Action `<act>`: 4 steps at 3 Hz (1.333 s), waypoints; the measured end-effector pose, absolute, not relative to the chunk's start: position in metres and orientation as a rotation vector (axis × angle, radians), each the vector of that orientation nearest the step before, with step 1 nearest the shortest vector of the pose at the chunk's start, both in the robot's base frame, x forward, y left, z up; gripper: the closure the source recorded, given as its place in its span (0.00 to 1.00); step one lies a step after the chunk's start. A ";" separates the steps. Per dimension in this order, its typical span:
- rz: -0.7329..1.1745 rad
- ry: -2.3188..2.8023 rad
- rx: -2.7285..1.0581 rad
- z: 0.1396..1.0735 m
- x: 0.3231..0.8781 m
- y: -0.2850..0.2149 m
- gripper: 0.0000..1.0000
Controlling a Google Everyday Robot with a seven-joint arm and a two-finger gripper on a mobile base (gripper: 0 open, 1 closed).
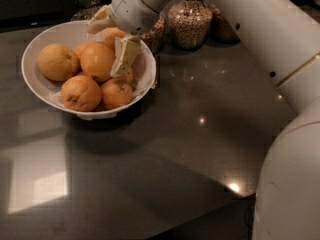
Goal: Pick orange from white bowl
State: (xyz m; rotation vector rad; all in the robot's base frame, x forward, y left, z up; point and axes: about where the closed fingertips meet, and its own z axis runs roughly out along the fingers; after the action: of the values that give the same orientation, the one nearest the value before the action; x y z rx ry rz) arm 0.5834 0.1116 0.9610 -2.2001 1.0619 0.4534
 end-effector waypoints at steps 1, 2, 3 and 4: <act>0.470 1.013 -2.234 0.962 0.584 0.124 0.41; 0.479 0.987 -2.259 0.961 0.584 0.131 0.43; 0.495 0.988 -2.284 0.956 0.585 0.132 0.17; 0.505 0.994 -2.294 0.951 0.587 0.132 0.00</act>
Offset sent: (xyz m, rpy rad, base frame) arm -0.0004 0.0211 0.0021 -0.0310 -0.0001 0.1075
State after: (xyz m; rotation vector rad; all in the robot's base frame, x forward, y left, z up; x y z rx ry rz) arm 0.5874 0.1323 0.9510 -2.2943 0.9942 0.5045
